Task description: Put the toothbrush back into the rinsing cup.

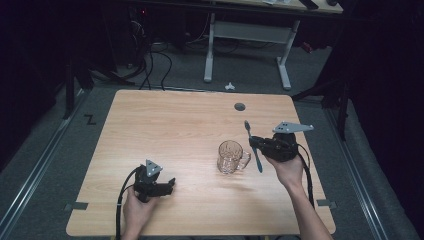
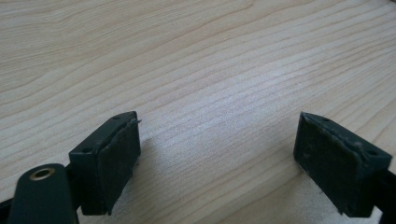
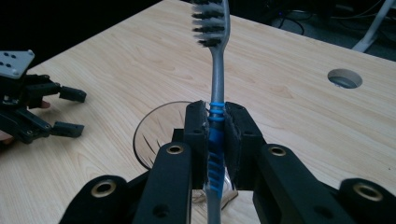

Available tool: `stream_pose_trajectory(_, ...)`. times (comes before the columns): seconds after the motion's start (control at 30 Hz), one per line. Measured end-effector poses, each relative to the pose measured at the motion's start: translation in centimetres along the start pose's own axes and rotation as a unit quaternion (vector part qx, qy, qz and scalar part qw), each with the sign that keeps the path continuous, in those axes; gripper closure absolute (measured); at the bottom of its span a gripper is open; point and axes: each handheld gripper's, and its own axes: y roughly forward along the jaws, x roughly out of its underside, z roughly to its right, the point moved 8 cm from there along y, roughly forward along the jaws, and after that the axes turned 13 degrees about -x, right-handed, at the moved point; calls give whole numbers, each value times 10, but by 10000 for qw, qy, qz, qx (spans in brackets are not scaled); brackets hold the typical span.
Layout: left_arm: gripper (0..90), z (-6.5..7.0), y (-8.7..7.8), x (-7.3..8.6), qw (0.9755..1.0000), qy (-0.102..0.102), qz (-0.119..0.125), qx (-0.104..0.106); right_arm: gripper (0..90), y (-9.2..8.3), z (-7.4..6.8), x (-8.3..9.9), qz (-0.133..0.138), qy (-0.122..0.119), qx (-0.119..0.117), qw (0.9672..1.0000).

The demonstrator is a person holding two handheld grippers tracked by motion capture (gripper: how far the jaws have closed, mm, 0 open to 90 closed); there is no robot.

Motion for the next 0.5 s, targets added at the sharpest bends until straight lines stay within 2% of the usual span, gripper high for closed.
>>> stream_pose_trajectory(0.1, 151, 0, 0, 0, 10000, -1, 0, 0, 803, 1, 0, -1, 14, 24, -19, 10000)
stream_pose_trajectory(0.5, 151, 0, 0, 0, 10000, -1, 0, 1, 804, 3, -3, -17, 143, -175, 24, 9997)
